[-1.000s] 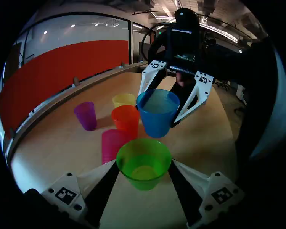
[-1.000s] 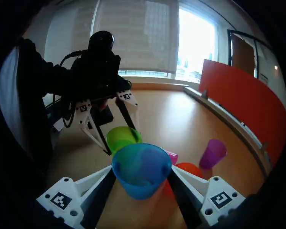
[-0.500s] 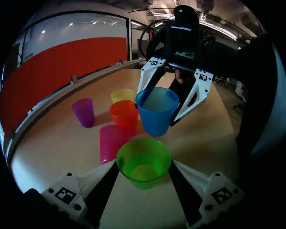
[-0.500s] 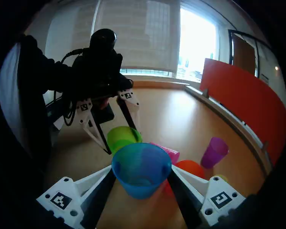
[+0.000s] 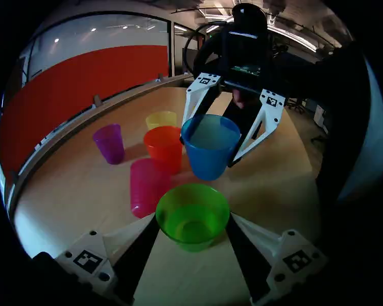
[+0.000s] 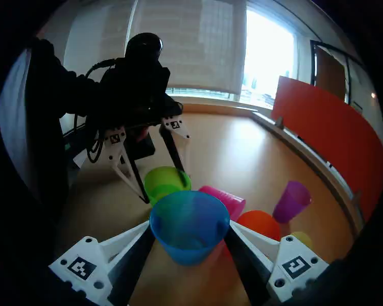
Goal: Pour water
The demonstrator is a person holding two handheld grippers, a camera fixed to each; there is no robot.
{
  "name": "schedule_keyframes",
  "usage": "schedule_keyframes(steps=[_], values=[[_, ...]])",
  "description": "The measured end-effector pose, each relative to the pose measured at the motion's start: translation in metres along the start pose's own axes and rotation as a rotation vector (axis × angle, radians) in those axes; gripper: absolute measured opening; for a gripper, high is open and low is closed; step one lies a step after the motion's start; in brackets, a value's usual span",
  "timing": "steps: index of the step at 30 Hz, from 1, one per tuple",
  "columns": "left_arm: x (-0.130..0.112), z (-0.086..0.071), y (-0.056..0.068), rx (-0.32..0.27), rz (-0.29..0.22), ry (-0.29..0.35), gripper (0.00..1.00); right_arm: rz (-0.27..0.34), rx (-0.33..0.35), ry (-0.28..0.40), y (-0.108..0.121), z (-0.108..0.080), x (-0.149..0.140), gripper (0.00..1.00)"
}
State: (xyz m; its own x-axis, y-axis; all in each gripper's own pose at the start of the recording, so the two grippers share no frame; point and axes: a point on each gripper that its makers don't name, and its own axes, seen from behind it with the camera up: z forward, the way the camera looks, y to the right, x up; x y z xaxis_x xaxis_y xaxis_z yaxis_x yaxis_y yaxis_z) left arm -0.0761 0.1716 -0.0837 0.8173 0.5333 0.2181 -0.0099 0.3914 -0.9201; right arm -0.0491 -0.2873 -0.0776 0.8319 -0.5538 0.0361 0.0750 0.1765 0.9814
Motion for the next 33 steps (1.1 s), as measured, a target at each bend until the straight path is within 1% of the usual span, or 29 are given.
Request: schedule_keyframes(steps=[14, 26, 33], values=[[-0.005, -0.002, 0.001, -0.005, -0.006, -0.001, 0.87, -0.001, 0.015, -0.009, -0.004, 0.01, -0.008, 0.91], [-0.006, -0.002, 0.002, -0.019, -0.017, -0.014, 0.88, 0.011, 0.028, -0.019, -0.008, 0.013, -0.018, 0.91], [-0.009, -0.001, 0.002, -0.02, -0.015, -0.024, 0.89, 0.008, 0.035, -0.018, -0.011, 0.016, -0.023, 0.91]])
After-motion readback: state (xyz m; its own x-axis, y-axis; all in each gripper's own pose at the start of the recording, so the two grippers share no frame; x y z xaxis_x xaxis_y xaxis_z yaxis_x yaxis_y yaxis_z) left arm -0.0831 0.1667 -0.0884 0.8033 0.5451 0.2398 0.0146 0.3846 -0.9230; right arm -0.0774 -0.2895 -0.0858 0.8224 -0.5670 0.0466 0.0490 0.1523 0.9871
